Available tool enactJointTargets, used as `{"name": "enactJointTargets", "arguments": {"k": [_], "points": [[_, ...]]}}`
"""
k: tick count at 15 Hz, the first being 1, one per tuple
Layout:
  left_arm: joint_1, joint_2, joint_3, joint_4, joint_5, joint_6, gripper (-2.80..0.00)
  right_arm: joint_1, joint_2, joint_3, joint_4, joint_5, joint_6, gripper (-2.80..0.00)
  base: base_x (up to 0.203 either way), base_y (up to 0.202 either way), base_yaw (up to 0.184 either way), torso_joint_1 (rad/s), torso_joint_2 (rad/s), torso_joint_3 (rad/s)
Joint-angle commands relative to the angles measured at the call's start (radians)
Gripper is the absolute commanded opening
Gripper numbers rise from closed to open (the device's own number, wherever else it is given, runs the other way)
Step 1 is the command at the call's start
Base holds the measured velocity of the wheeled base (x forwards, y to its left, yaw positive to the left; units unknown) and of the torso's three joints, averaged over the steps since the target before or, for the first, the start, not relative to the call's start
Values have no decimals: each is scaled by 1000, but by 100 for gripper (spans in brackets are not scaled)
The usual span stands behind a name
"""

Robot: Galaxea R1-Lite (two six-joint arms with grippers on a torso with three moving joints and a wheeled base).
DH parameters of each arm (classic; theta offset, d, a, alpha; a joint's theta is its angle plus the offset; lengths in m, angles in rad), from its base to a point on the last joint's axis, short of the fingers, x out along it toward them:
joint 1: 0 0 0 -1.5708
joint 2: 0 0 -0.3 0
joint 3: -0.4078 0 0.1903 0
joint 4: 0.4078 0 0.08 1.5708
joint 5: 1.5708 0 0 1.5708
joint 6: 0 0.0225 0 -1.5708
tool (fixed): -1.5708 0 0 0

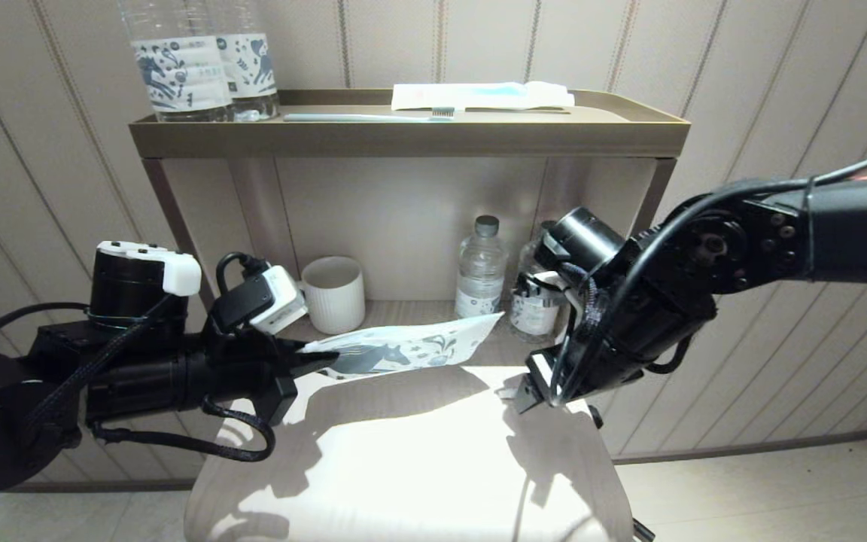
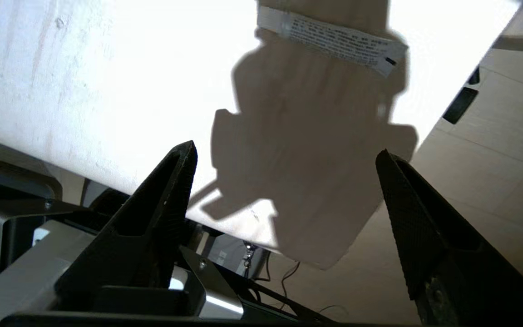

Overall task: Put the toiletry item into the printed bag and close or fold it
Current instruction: Place the comb into the storage bag

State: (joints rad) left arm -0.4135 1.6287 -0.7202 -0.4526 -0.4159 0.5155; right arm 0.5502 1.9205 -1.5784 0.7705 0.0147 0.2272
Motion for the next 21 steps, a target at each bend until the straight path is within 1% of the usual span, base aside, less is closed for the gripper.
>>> {"name": "enactJointTargets", "arguments": {"k": [1,4,9,14,19,21], "points": [[1,-4,-4,-5,-9,1,-280,5,64,-23,4,1,14,0,0,0,0,0,0,0],[-1,4,7,-42,-9,-11,-280,5,107,-55,4,1,46,0,0,0,0,0,0,0],[-1,11,13,-51,-14,-9,-280,5,165,-72,4,4,47,0,0,0,0,0,0,0],[-1,5,18,-51,-15,-9,-280,4,223,-154,4,4,95,0,0,0,0,0,0,0],[-2,20,31,-55,-16,-5,-280,-6,265,-249,12,1,113,0,0,0,0,0,0,0],[-2,22,31,-55,-17,-3,-280,-3,276,-269,12,-2,135,0,0,0,0,0,0,0]]}}
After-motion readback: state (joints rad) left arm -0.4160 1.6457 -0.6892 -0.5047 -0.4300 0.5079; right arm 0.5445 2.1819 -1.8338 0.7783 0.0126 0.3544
